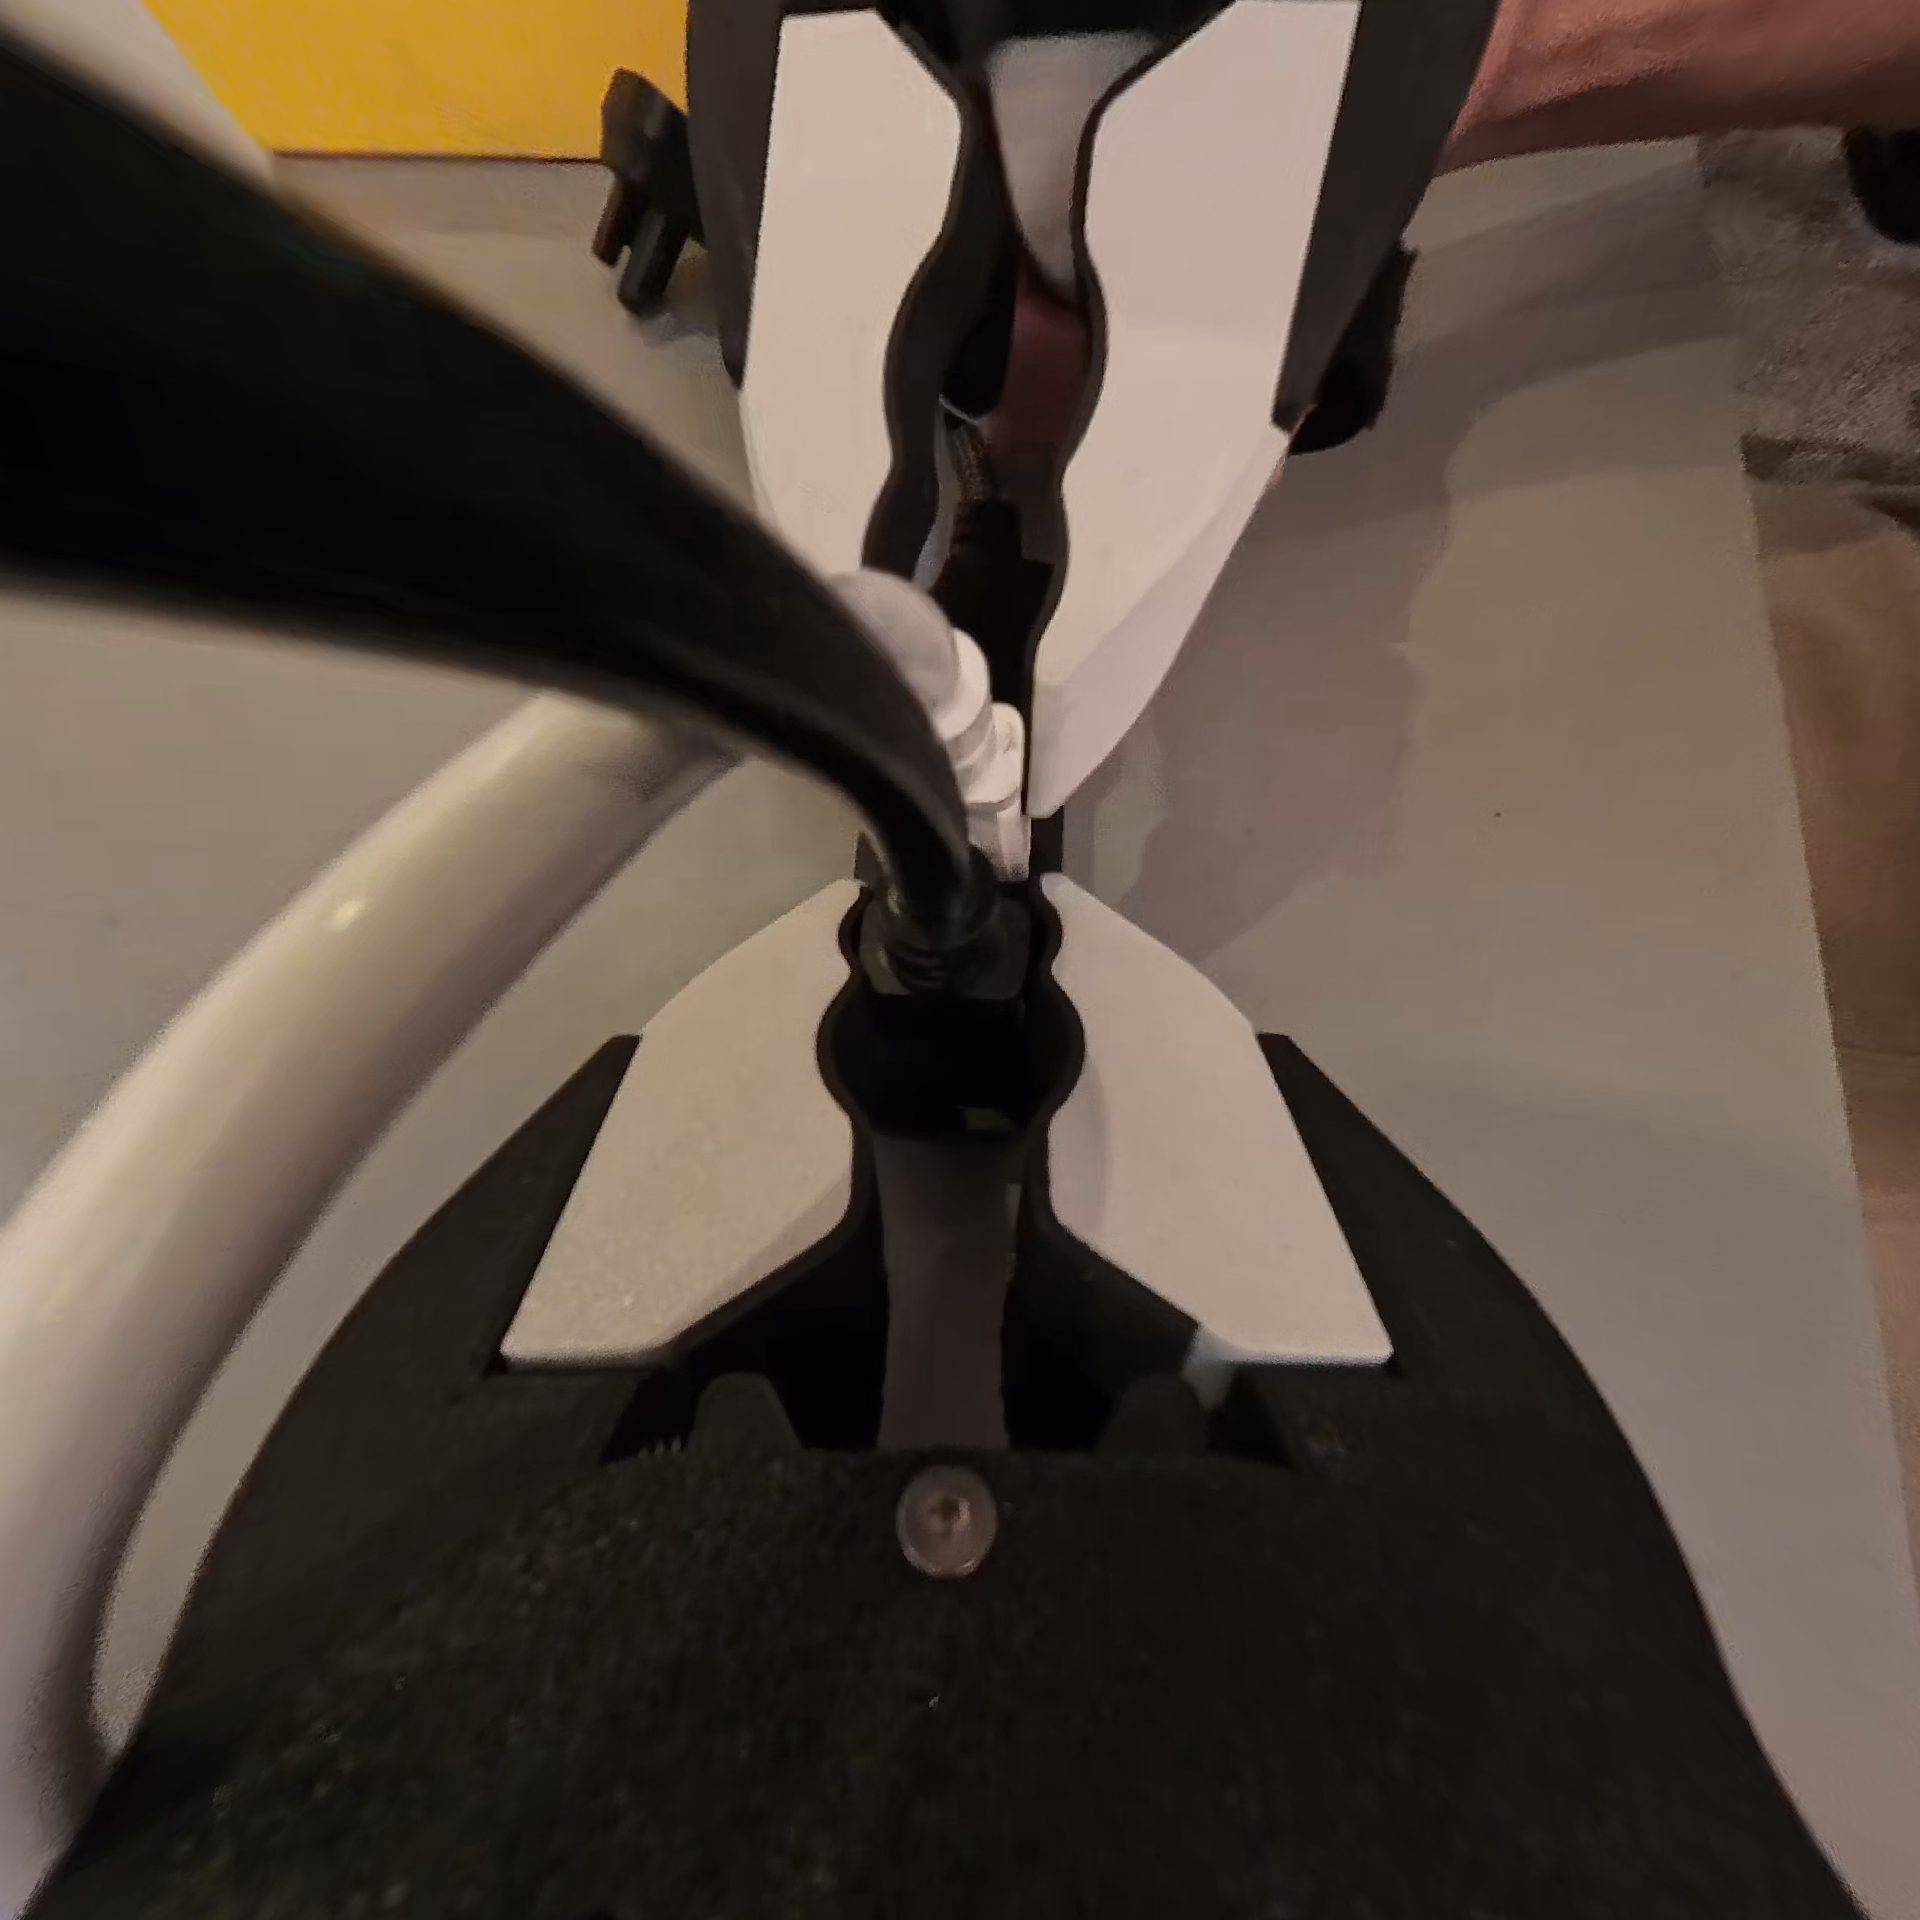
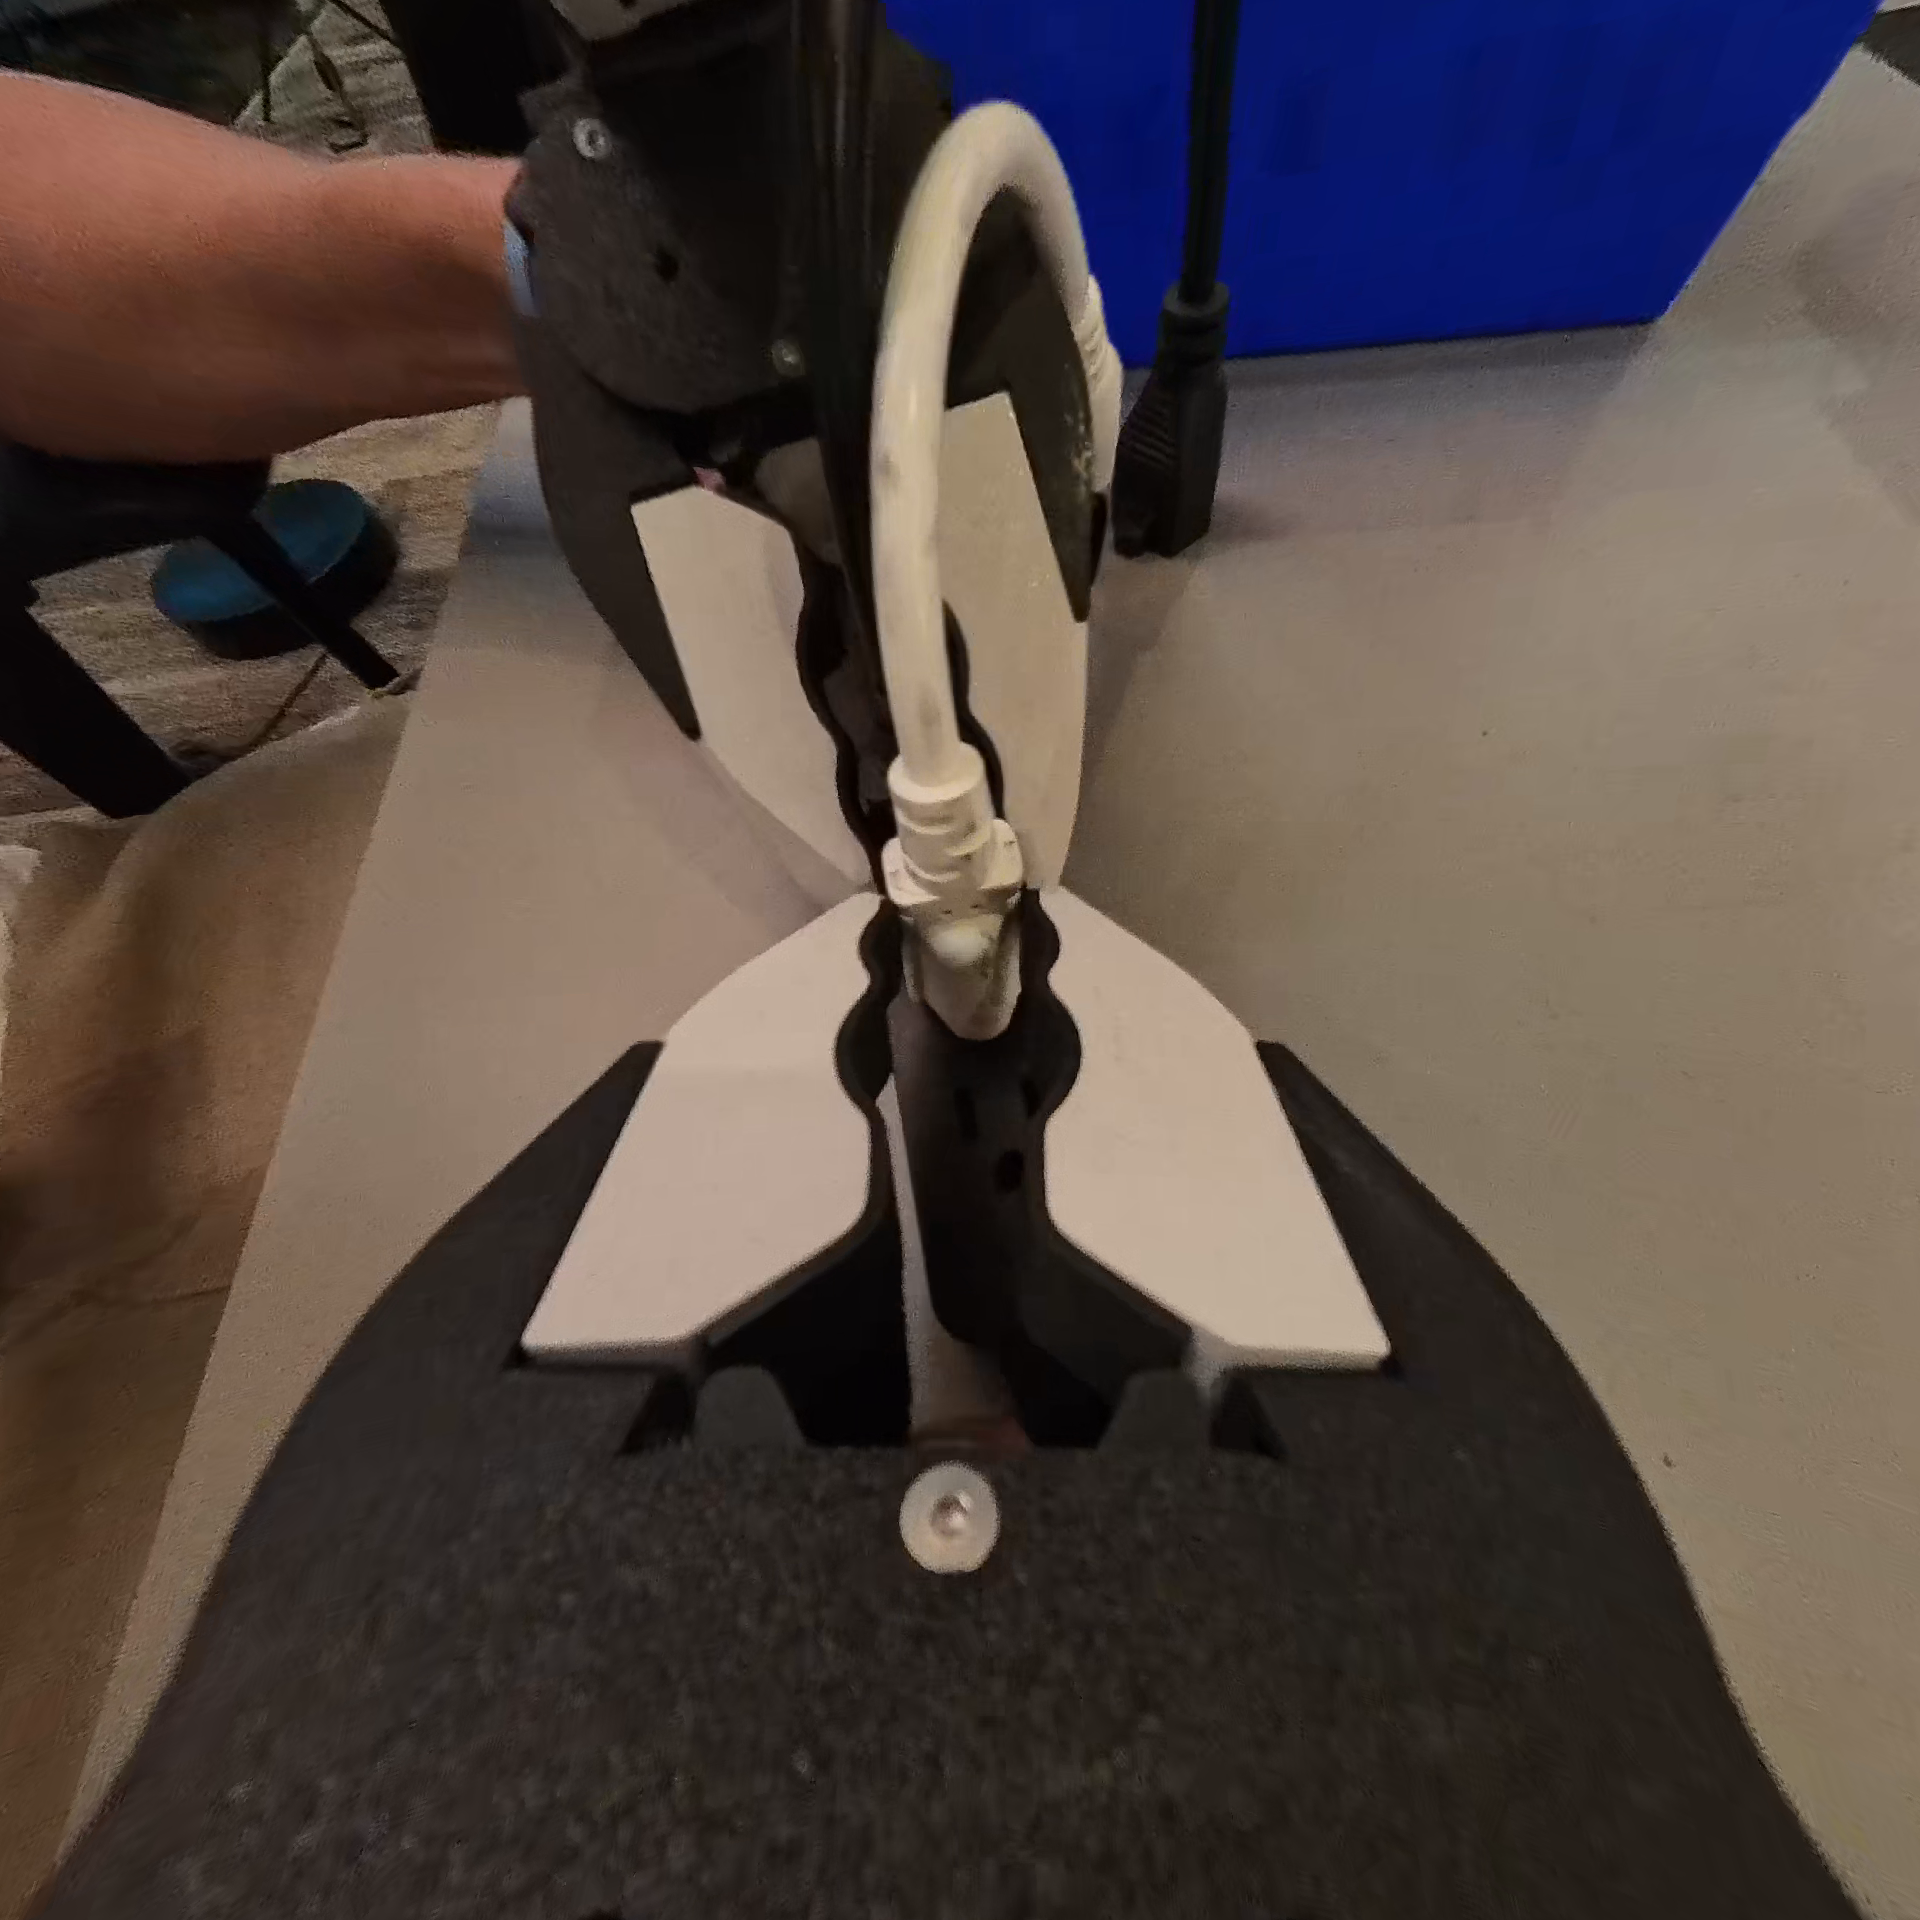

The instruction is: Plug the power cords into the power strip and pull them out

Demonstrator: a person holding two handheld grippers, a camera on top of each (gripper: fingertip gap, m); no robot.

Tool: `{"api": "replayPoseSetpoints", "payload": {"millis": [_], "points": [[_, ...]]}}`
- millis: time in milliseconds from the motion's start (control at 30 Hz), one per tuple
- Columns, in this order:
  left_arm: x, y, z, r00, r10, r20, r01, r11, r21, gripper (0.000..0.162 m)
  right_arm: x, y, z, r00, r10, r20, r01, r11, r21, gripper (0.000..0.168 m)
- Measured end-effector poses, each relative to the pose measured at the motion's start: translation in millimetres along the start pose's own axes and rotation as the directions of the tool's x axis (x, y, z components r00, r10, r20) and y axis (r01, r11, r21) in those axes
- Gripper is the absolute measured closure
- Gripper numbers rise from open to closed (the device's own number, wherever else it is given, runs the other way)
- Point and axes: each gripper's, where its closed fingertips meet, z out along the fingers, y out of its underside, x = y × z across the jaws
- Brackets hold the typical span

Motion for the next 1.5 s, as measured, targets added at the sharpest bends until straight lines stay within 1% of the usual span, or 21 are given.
{"api": "replayPoseSetpoints", "payload": {"millis": [67,200,300,467,567,667,700,733,767,800,833,867,900,933,1000,1067,1133,1300,1333,1367,1500], "points": [[1.8,-0.4,0.8,1.0,0.009,0.002,-0.009,1.0,-0.001,0.134,-0.8,0.3,-0.4,1.0,-0.017,-0.015,0.017,1.0,-0.018,0.148],[3.1,-1.4,1.7,1.0,0.003,0.001,-0.003,1.0,0.007,0.134,-4.2,3.9,-7.7,0.999,0.031,0.029,-0.032,0.999,0.018,0.148],[-2.4,-0.6,0.8,1.0,-0.011,0.022,0.012,1.0,-0.007,0.134,3.6,-1.4,0.0,1.0,0.011,-0.018,-0.012,1.0,-0.028,0.148],[-0.1,-0.6,0.6,1.0,-0.019,0.0,0.019,1.0,0.008,0.135,0.4,0.6,-5.5,0.999,0.048,0.019,-0.048,0.999,0.017,0.148],[-1.9,-0.7,0.1,1.0,-0.024,0.009,0.024,1.0,0.009,0.134,2.9,-2.7,-0.2,1.0,0.021,-0.009,-0.022,0.999,-0.026,0.149],[0.7,0.6,-0.1,1.0,-0.009,-0.012,0.009,1.0,0.01,0.134,-1.3,1.8,-10.4,0.998,0.062,0.031,-0.062,0.998,0.017,0.151],[-4.1,5.3,-6.1,1.0,-0.02,-0.003,0.02,1.0,0.0,0.134,0.2,-7.5,-26.8,0.997,0.062,0.037,-0.065,0.993,0.1,0.168],[-11.4,10.0,-12.3,0.999,-0.041,0.022,0.041,0.999,0.001,0.135,6.5,-27.6,-52.6,0.992,0.113,0.061,-0.125,0.961,0.246,0.168],[-11.8,9.4,-12.1,0.999,-0.046,0.022,0.046,0.999,0.009,0.135,9.3,-41.0,-55.2,0.995,0.097,0.018,-0.098,0.95,0.295,0.168],[-4.8,4.4,-6.2,1.0,-0.028,-0.002,0.028,1.0,0.014,0.135,0.6,-31.6,-29.4,0.999,0.036,-0.003,-0.035,0.989,0.146,0.168],[-0.5,0.8,-1.7,1.0,-0.019,-0.01,0.019,1.0,0.014,0.135,-21.0,-25.0,-4.5,0.999,-0.023,0.044,0.021,0.999,0.045,0.166],[0.2,1.2,-2.0,1.0,-0.019,-0.011,0.019,1.0,0.012,0.134,-26.1,-19.4,5.4,0.998,-0.067,0.002,0.067,0.997,-0.027,0.163],[-1.0,3.8,-5.2,1.0,-0.022,-0.013,0.022,1.0,0.012,0.135,-17.1,-16.1,-0.3,0.994,-0.089,-0.064,0.086,0.995,-0.052,0.161],[-1.6,6.0,-8.0,1.0,-0.024,-0.018,0.024,1.0,0.016,0.134,-4.2,-18.3,-15.3,0.994,-0.04,-0.103,0.041,0.999,-0.001,0.158],[-1.1,6.8,-9.0,1.0,-0.014,-0.026,0.015,1.0,0.02,0.135,8.3,-19.5,-40.2,0.994,0.05,-0.098,-0.041,0.995,0.086,0.153],[0.0,6.9,-9.3,1.0,-0.005,-0.03,0.005,1.0,0.011,0.135,7.6,-6.9,-37.6,0.994,0.002,-0.109,0.004,0.999,0.05,0.144],[2.7,7.0,-9.8,0.999,0.0,-0.044,0.001,1.0,0.016,0.135,3.9,4.2,-21.9,0.996,-0.015,-0.084,0.014,1.0,-0.016,0.131],[5.8,6.4,-9.7,0.999,0.005,-0.053,-0.003,1.0,0.027,0.135,-5.1,4.2,4.0,0.999,-0.035,-0.014,0.035,0.999,-0.04,0.132],[6.4,5.7,-9.1,0.998,0.002,-0.056,0.0,0.999,0.032,0.135,-7.4,0.9,7.8,0.999,-0.035,0.003,0.035,0.999,-0.026,0.134],[6.9,5.0,-8.4,0.998,0.002,-0.056,0.0,0.999,0.035,0.135,-7.0,-2.3,10.5,0.999,-0.042,0.002,0.042,0.999,-0.013,0.143],[3.9,6.1,-8.8,0.999,0.001,-0.043,0.001,0.999,0.035,0.134,-6.8,-5.6,16.7,0.999,-0.041,-0.007,0.041,0.999,-0.01,0.144]]}}
